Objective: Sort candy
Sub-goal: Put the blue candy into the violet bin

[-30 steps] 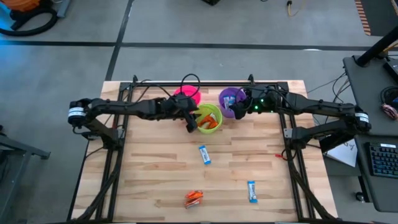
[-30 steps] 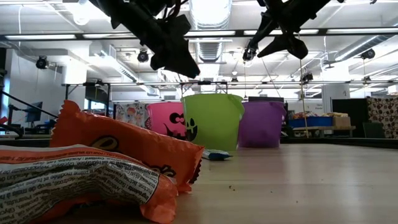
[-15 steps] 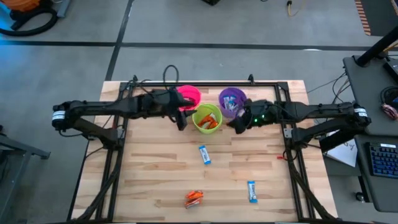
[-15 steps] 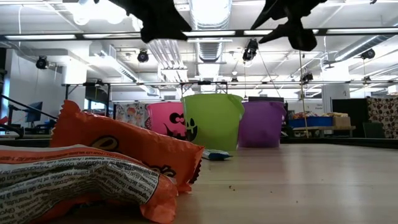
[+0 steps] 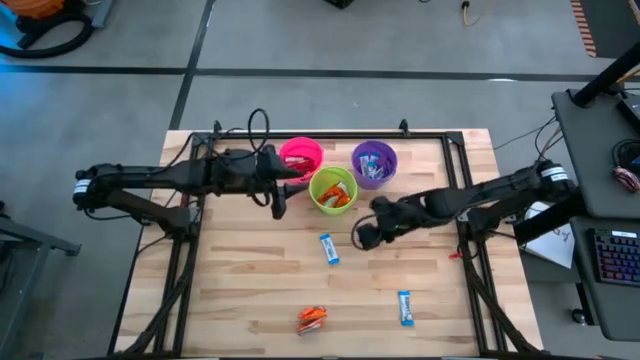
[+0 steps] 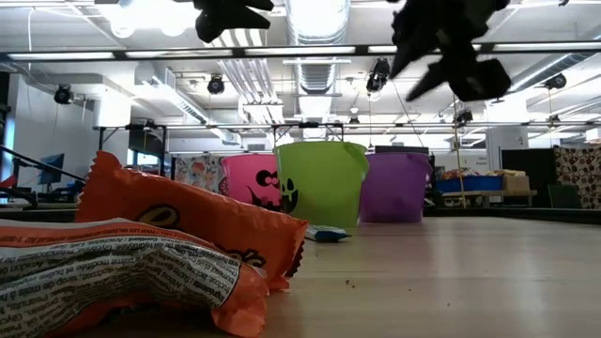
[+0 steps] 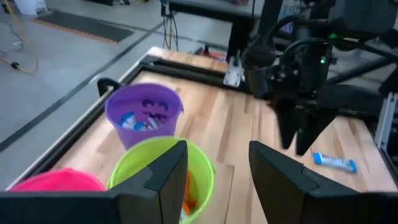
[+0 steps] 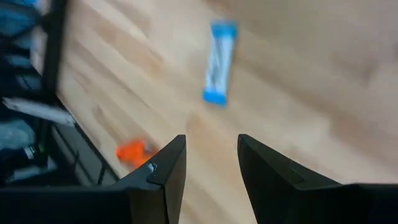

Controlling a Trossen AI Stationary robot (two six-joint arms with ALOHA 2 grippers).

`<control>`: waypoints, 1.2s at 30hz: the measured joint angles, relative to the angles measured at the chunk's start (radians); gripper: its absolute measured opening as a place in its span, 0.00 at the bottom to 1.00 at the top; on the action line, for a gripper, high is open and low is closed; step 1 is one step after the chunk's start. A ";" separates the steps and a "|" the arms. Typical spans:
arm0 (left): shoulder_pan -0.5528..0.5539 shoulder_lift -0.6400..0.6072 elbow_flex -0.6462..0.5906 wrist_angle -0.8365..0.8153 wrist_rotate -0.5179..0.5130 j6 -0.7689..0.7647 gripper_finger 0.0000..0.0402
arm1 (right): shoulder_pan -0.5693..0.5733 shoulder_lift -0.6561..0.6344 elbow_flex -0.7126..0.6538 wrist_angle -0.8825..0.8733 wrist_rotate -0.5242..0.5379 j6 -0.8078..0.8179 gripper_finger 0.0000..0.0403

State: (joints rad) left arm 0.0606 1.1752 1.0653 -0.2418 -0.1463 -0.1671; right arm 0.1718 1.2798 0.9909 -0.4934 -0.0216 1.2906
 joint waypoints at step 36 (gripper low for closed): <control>-0.016 0.019 0.000 -0.111 -0.002 0.001 0.39 | 0.452 0.341 0.000 -0.115 -0.333 0.574 0.34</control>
State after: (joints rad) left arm 0.0444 1.1938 1.0653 -0.3532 -0.1478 -0.1665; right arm 0.6239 1.6203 0.9913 -0.6082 -0.3548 1.8643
